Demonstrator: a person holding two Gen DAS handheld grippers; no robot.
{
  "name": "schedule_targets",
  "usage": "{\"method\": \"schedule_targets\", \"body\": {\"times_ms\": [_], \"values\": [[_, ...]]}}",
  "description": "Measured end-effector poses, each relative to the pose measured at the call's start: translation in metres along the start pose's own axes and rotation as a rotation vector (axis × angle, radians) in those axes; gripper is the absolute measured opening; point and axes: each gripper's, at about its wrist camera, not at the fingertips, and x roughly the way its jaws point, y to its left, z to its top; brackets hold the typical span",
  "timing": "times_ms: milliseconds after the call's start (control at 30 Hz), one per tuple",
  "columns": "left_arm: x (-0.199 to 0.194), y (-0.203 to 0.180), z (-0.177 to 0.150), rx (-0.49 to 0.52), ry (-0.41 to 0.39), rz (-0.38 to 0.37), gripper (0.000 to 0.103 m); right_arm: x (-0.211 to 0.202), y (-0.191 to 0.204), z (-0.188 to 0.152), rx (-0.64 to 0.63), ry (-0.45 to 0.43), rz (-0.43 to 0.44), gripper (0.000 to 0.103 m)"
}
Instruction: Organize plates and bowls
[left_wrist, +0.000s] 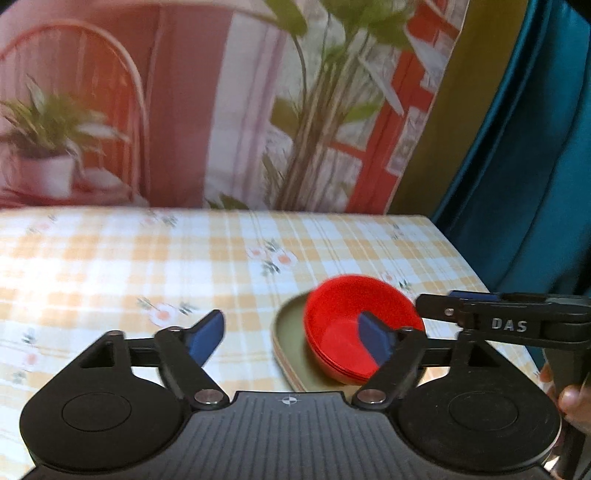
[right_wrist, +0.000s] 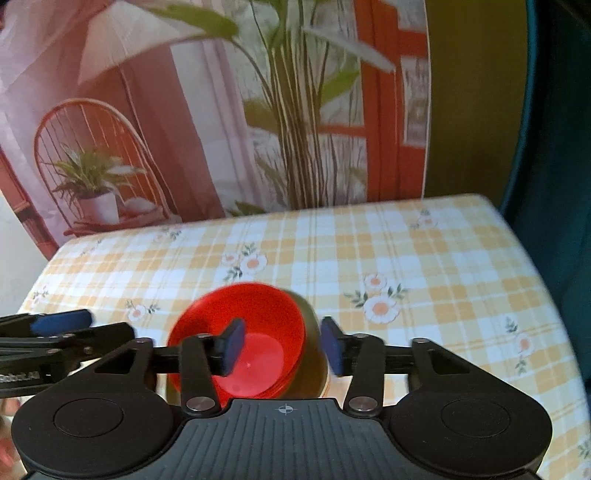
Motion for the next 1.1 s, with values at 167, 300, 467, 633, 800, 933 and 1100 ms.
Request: {"method": "schedule_targets", "body": {"times_ms": [167, 300, 467, 633, 800, 933, 1100], "values": [[-0.044, -0.003, 0.005, 0.041, -0.063, 0.09, 0.1, -0.036, 0.01, 0.006, -0.043, -0.085, 0.019, 0.085], [-0.08, -0.008, 0.006, 0.09, -0.138, 0.154, 0.103, -0.068, 0.024, 0.006, -0.11, -0.161, 0.019, 0.103], [-0.122, -0.011, 0.008, 0.096, -0.189, 0.198, 0.103, -0.102, 0.036, 0.003, -0.129, -0.206, 0.023, 0.103], [-0.161, -0.019, 0.004, 0.122, -0.245, 0.278, 0.103, -0.135, 0.044, -0.002, -0.126, -0.254, 0.033, 0.103], [-0.198, -0.026, -0.005, 0.108, -0.31, 0.31, 0.103, -0.169, 0.055, -0.01, -0.15, -0.307, 0.024, 0.103], [-0.226, -0.031, -0.012, 0.105, -0.342, 0.317, 0.103, -0.196, 0.065, -0.016, -0.162, -0.337, 0.025, 0.103], [-0.256, -0.041, -0.021, 0.118, -0.404, 0.341, 0.103, -0.226, 0.076, -0.025, -0.159, -0.382, 0.012, 0.103]]}}
